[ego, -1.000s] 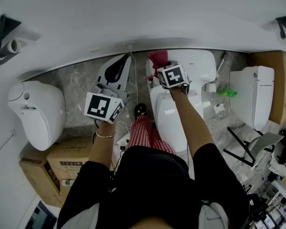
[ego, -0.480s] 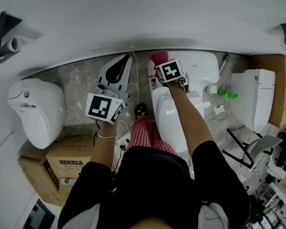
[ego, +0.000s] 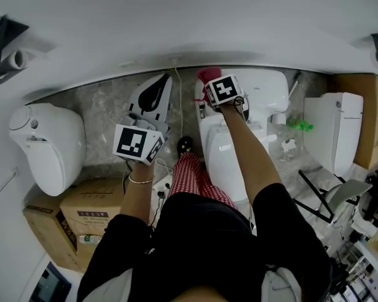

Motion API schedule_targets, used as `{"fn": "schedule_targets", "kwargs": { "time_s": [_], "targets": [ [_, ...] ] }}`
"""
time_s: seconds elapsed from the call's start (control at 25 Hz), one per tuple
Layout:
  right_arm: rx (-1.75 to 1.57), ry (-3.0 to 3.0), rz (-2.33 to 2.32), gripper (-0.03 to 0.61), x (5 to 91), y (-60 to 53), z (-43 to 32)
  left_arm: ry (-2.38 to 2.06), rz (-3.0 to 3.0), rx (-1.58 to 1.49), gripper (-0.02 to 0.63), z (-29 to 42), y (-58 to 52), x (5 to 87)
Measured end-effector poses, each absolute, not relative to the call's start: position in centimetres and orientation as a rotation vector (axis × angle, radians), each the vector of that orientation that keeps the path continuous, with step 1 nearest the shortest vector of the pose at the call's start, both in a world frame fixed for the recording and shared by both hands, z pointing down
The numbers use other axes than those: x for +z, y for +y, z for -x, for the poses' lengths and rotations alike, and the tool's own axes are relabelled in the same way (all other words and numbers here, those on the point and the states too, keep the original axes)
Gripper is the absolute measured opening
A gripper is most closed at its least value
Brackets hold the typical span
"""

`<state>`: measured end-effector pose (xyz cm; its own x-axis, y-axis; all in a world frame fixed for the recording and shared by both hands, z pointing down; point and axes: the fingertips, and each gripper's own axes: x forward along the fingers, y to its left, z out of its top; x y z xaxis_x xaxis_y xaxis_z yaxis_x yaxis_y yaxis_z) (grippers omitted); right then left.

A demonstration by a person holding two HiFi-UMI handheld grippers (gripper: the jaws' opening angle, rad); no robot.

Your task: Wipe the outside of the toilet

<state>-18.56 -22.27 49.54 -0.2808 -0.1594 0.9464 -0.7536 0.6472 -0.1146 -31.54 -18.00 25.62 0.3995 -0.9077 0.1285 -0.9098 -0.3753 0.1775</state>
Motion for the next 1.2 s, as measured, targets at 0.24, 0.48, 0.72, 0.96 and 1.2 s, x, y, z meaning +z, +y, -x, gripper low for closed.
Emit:
{"fn": "schedule_targets", "kwargs": {
  "time_s": [0.24,0.48,0.72,0.96,1.2],
  "targets": [
    [0.719,-1.778,-0.728,0.086,49.3,-22.5,18.0,-1.610,-2.441,0.007,0.003,31.2,-18.1,25.4],
    [0.731,-1.767,-0.742,0.086,48.7,-22.9,16.4,-1.626,-2.416,-0.019,0.005,31.3,-18.3,25.4],
    [0.742,-1.761,-0.775,0.086,48.1,-23.3,14.6,-1.616,-2.443,-0.001,0.005,30.1,-18.7,25.1],
    [0.764,-1.764,-0.796,0.086,47.7,-23.6,12.8,-1.579,-2.463,-0.012,0.005,28.3,-18.9,24.9],
    [0.772,-1.763,-0.819,0.086,47.2,-24.2,10.6,-1.564,-2.466,-0.007,0.005,26.7,-19.1,24.6]
  ]
}}
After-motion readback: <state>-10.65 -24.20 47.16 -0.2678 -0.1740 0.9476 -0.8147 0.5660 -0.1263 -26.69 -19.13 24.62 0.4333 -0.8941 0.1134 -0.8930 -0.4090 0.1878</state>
